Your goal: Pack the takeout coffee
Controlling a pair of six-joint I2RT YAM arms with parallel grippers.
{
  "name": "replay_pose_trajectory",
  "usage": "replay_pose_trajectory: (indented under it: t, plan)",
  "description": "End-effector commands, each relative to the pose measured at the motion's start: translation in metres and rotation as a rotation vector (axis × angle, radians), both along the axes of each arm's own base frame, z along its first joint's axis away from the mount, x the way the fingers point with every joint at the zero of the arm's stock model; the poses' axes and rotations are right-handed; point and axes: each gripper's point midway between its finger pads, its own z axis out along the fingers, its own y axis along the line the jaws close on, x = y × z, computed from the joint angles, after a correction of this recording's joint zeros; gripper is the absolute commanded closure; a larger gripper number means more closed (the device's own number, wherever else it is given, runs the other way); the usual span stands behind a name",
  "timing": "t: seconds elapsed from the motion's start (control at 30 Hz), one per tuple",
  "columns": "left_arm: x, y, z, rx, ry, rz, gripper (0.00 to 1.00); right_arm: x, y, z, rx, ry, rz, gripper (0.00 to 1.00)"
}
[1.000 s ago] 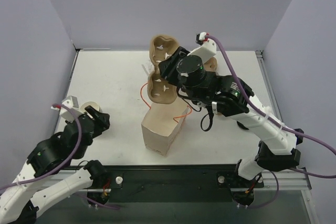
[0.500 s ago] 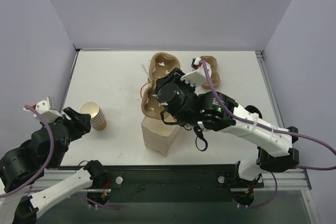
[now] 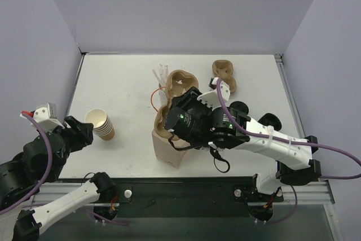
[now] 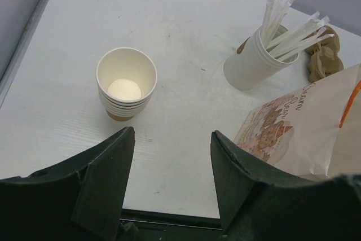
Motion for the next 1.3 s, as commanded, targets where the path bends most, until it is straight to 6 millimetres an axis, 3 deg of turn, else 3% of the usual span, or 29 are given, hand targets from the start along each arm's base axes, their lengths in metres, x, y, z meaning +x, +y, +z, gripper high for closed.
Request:
replay_pose_trajectory:
  t: [0.0, 0.17, 0.57, 0.77, 0.97, 1.27]
  plan:
    - [-0.006, 0.006, 0.010, 0.004, -0.026, -0.019, 0.34, 0.003, -0.019, 0.006, 0.001, -0.041, -0.099, 0.77]
    - [-0.004, 0.007, 0.016, 0.014, -0.040, -0.022, 0.34, 0.001, -0.031, -0.004, -0.036, -0.001, -0.152, 0.77]
    - [-0.002, 0.007, 0.025, 0.022, -0.061, -0.022, 0.34, -0.005, -0.028, -0.017, -0.069, 0.072, -0.172, 0.77]
    - [-0.003, 0.008, 0.024, 0.016, -0.062, -0.022, 0.34, -0.009, -0.024, -0.031, -0.076, 0.119, -0.168, 0.78]
    - [-0.007, 0.012, 0.021, 0.016, -0.055, -0.018, 0.35, -0.013, -0.032, -0.046, -0.094, 0.152, -0.180, 0.78]
    - [-0.007, 0.010, 0.020, 0.006, -0.052, -0.022, 0.35, -0.013, -0.040, -0.052, -0.091, 0.176, -0.198, 0.78]
